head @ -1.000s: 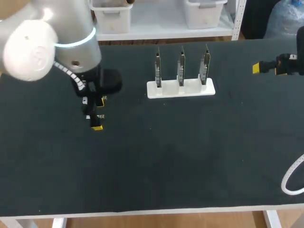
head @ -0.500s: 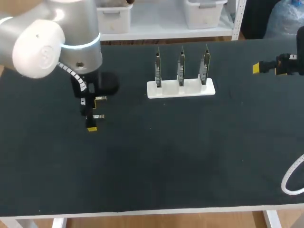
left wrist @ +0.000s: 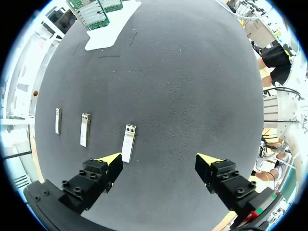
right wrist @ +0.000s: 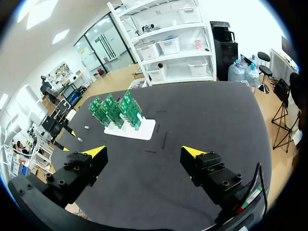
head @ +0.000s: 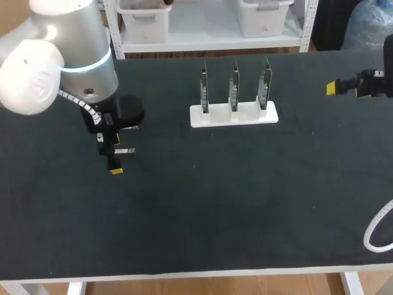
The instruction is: Pick up the optical module with the left hand, and insert it into the network port with the right hand.
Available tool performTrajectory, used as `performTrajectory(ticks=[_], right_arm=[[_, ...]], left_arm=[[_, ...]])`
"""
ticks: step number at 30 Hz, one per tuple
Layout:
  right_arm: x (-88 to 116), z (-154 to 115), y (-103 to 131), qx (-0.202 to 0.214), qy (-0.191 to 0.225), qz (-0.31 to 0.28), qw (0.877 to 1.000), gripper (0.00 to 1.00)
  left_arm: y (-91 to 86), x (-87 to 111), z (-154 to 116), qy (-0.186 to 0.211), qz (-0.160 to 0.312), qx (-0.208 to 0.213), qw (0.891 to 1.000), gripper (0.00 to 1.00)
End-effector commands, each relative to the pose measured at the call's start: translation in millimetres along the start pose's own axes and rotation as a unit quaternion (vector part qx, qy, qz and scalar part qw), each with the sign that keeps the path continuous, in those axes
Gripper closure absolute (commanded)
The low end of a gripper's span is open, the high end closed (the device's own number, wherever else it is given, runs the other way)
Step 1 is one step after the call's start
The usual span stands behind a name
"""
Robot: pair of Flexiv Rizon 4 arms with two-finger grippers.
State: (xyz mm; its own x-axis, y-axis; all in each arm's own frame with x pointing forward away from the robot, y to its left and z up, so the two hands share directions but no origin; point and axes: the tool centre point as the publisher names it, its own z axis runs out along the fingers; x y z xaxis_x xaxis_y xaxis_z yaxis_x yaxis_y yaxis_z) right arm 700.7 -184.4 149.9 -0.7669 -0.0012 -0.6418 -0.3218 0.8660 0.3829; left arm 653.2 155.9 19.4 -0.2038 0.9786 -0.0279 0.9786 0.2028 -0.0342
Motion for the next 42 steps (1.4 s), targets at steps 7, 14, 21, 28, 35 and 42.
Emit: performTrajectory(ticks=[7,14,21,28,35,42], right_arm=[[0,-1,1,0.002,0.0,0.0,1.0,0.0],[0,-1,1,0.002,0.0,0.0,1.0,0.0],[0,-1,1,0.002,0.0,0.0,1.0,0.0],[0,-1,1,0.002,0.0,0.0,1.0,0.0],[0,-1,1,0.002,0.0,0.0,1.0,0.0],[0,-1,1,0.002,0.0,0.0,1.0,0.0]], left_arm=[[1.7,-0.1,0,0.0,0.001,0.002,1.0,0.0],[1.7,-0.1,0,0.0,0.001,0.002,1.0,0.0],[10.7,-1.5,3,0.065,0.028,-0.011,0.997,0.0],[21.6,3.8,1,0.08,0.027,-0.023,0.996,0.0],[30.0,7.8,12,0.074,0.025,-0.013,0.997,0.0],[35.4,12.1,19,0.053,0.016,-0.014,0.998,0.0]])
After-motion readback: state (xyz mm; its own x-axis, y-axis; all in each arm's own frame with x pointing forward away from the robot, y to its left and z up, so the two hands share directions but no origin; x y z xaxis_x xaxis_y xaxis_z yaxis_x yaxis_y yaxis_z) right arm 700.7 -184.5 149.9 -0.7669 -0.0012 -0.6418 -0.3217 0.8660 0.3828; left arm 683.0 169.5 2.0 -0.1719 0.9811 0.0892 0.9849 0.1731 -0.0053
